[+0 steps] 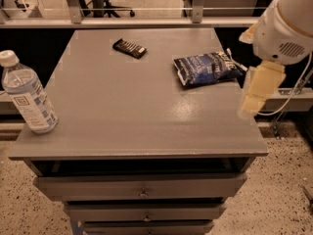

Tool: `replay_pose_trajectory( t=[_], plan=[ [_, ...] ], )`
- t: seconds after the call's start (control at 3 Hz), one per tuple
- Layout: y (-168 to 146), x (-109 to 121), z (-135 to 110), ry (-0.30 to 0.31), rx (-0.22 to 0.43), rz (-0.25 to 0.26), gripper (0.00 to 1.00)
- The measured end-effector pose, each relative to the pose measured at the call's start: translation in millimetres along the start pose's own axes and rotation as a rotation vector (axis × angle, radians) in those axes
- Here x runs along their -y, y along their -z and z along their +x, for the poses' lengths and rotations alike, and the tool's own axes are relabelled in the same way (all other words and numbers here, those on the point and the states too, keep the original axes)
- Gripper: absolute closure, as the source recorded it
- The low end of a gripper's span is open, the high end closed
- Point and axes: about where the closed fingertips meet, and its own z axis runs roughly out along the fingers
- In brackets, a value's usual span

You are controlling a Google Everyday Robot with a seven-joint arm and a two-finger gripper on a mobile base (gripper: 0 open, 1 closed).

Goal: Move rxbar chocolate near blue plastic bottle

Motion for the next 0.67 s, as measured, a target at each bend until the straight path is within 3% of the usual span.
replay_pose_trajectory(
  t=[0.33, 0.67],
  plan=[
    [-30.5, 40.0, -38.3, 0.015, 0.058, 0.029, 0.0],
    [-65.7, 87.1, -91.7, 0.023, 0.152, 0.059, 0.0]
  ],
)
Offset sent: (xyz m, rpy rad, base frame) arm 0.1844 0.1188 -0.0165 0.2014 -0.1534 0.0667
